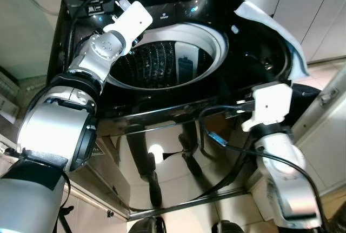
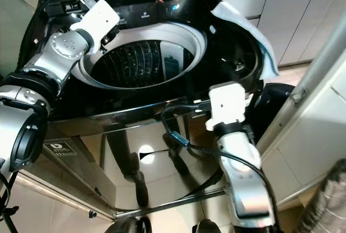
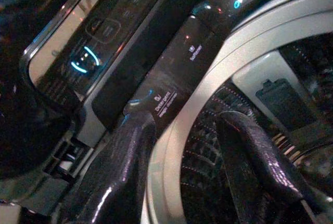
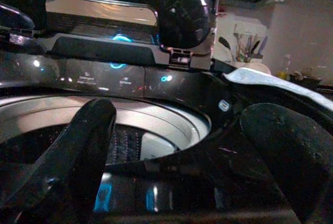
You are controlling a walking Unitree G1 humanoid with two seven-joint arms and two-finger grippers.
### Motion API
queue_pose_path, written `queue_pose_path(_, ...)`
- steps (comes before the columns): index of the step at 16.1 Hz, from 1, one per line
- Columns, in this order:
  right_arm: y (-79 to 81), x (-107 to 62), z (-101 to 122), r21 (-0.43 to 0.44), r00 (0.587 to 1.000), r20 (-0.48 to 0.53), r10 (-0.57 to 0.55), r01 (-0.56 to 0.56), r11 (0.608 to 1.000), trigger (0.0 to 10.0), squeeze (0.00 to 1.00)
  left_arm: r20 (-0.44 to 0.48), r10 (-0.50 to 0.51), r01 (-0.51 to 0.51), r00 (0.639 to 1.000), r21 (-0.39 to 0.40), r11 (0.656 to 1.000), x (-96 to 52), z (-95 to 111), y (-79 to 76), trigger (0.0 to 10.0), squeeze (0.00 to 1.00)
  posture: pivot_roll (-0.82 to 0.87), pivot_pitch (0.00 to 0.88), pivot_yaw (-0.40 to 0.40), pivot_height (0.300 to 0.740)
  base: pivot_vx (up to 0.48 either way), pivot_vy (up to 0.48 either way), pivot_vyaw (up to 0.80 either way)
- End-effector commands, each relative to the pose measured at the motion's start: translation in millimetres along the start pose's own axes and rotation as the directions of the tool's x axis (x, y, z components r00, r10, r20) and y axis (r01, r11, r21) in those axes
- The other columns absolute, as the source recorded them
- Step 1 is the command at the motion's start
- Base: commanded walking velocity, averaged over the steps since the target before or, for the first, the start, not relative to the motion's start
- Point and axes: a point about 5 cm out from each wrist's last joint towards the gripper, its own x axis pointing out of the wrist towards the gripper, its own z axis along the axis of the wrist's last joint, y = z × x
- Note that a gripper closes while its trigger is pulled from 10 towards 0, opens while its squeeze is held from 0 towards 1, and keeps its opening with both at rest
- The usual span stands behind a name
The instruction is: Clothes washing
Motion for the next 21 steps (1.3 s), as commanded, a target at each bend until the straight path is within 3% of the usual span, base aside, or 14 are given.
queue_pose_path(1, 2.7, 4.3, 0.7, 0.006, 1.000, 0.001, 0.015, -0.015, 1.000, 10.0, 0.00, 0.000, 0.014, -0.014, 1.000, -0.034, 0.999, -1.1, 3.1, 9.8, 10.0, 1.00, -0.14, 0.072, 0.088, 0.740, 0.000, 0.000, 0.00)
queue_pose_path(2, -1.0, 13.7, -4.2, 0.018, 1.000, -0.011, 0.004, -0.003, 1.000, 10.0, 0.00, 0.058, 0.081, -0.067, 0.995, -0.213, 0.975, -3.7, 5.9, 20.6, 10.0, 0.00, -0.14, 0.038, 0.081, 0.740, 0.000, 0.000, 0.00)
queue_pose_path(3, -12.4, 27.1, -6.4, 0.016, 0.999, -0.007, -0.035, 0.035, 0.999, 10.0, 0.00, 0.183, 0.152, -0.089, 0.971, -0.311, 0.946, -8.4, 13.6, 26.3, 10.0, 0.00, -0.13, 0.011, 0.067, 0.740, 0.000, 0.000, 0.00)
queue_pose_path(4, -16.6, 32.6, -6.9, 0.016, 0.999, -0.002, -0.047, 0.047, 0.999, 10.0, 0.00, 0.271, 0.162, -0.075, 0.949, -0.306, 0.949, -12.6, 20.9, 22.4, 10.0, 0.00, -0.10, 0.000, 0.051, 0.740, 0.000, 0.000, 0.00)
queue_pose_path(5, -16.4, 37.9, -7.9, 0.016, 0.999, 0.004, -0.040, 0.040, 0.999, 10.0, 0.00, 0.341, 0.157, -0.054, 0.927, -0.293, 0.954, -22.0, 25.9, 10.0, 10.0, 0.00, -0.07, 0.000, 0.034, 0.740, 0.000, 0.000, 0.00)
queue_pose_path(7, -10.5, 49.3, -10.9, 0.013, 1.000, 0.021, -0.003, 0.003, 1.000, 10.0, 0.00, 0.408, 0.109, 0.013, 0.907, -0.285, 0.958, -61.4, 26.3, -37.3, 10.0, 0.00, -0.02, 0.000, -0.001, 0.740, 0.000, 0.000, 0.00)
queue_pose_path(8, -10.0, 51.1, -12.1, 0.011, 1.000, 0.023, 0.000, 0.000, 1.000, 10.0, 0.00, 0.431, 0.115, 0.030, 0.895, -0.316, 0.948, -72.8, 31.3, -49.0, 10.0, 0.00, -0.01, 0.000, -0.008, 0.740, 0.000, 0.000, 0.00)
queue_pose_path(9, -8.0, 53.1, -12.4, -0.002, 0.999, 0.036, 0.004, -0.004, 1.000, 10.0, 0.00, 0.500, 0.149, 0.032, 0.853, -0.335, 0.942, -87.8, 46.2, -60.9, 10.0, 0.00, 0.00, 0.000, -0.015, 0.740, 0.000, 0.000, 0.00)
queue_pose_path(10, -7.2, 54.2, -11.8, -0.013, 0.999, 0.051, -0.001, 0.001, 1.000, 10.0, 0.00, 0.526, 0.154, 0.032, 0.836, -0.327, 0.945, -95.7, 52.4, -67.9, 10.0, 0.00, 0.00, 0.000, -0.019, 0.740, 0.000, 0.000, 0.00)
queue_pose_path(12, -15.3, 51.9, -8.8, -0.035, 0.993, 0.094, -0.064, 0.067, 0.997, 10.0, 0.00, 0.483, 0.193, -0.021, 0.854, -0.339, 0.941, -106.6, 43.5, -71.6, 10.0, 0.00, 0.00, 0.000, -0.019, 0.740, 0.000, 0.000, 0.00)
queue_pose_path(13, -27.6, 45.6, -6.9, -0.043, 0.983, 0.116, -0.139, 0.145, 0.988, 10.0, 0.00, 0.407, 0.209, -0.033, 0.889, -0.398, 0.917, -113.5, 27.5, -78.7, 10.0, 0.00, -0.01, 0.000, -0.019, 0.740, 0.000, 0.000, 0.00)
queue_pose_path(16, -12.6, 48.4, -22.8, -0.028, 0.998, 0.047, -0.042, 0.043, 0.999, 10.0, 0.00, 0.370, 0.184, -0.019, 0.911, -0.407, 0.913, -112.1, 24.8, -92.5, 10.0, 0.00, -0.01, 0.000, -0.022, 0.740, -0.342, -0.250, 0.00)
queue_pose_path(21, -7.0, 46.9, -33.0, -0.013, 1.000, 0.001, -0.002, 0.002, 1.000, 10.0, 0.00, 0.343, 0.188, -0.025, 0.920, -0.426, 0.904, -111.4, 24.9, -96.0, 10.0, 0.00, -0.02, 0.000, -0.025, 0.740, -0.340, -0.251, 0.00)
